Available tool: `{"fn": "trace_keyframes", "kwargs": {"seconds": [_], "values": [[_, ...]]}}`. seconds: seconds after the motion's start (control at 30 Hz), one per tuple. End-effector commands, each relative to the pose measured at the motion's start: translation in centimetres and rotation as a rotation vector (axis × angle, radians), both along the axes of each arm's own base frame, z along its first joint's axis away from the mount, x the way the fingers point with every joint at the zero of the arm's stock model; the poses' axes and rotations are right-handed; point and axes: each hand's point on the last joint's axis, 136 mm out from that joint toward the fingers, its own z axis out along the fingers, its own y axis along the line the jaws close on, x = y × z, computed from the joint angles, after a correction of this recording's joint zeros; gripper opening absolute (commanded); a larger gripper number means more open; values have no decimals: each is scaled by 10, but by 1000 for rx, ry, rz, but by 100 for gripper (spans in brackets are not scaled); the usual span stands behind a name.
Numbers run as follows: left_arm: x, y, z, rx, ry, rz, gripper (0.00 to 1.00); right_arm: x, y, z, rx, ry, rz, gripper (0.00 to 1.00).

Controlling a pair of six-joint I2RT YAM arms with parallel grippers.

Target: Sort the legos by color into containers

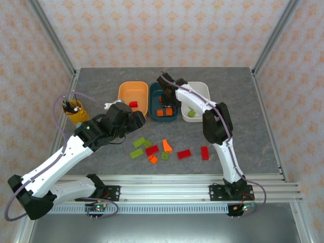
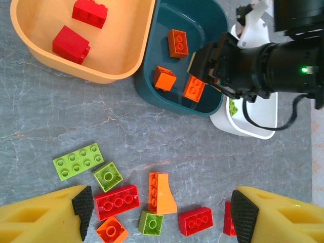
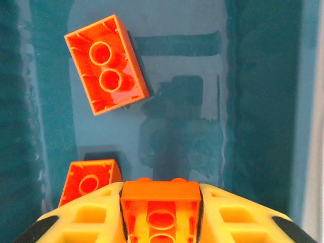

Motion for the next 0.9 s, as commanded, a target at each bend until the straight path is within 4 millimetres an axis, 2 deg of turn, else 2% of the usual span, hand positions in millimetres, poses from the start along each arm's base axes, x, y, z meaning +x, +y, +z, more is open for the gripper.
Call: {"fn": "trace_keyframes", "kwargs": {"seconds": [0.0,0.13,0.3,0.43,0.57,0.67,0.73,0.87], "values": [[-4,5,-1,11,10,19,75,5,-1,10,-17,-5,-17,41],[-7,0,-15,22,55,-16,75,9,5,35,9,-48,-6,54],[-7,-13,-30,36,92,-84,73,7,5,90,49,-143,1,55],[-10,-20,-51,74,158,-136,72,-10,-5,131,97,-226,6,54],[-16,-27,-80,68,259,-136,72,-46,-22,142,130,-251,29,54],[-24,-35,-107,60,351,-120,75,-83,-32,131,168,-205,66,58],[-27,-44,-123,51,402,-109,77,-115,-38,117,214,-150,103,61],[-30,-63,-144,47,469,-109,82,-179,-29,107,407,-75,246,70]]}}
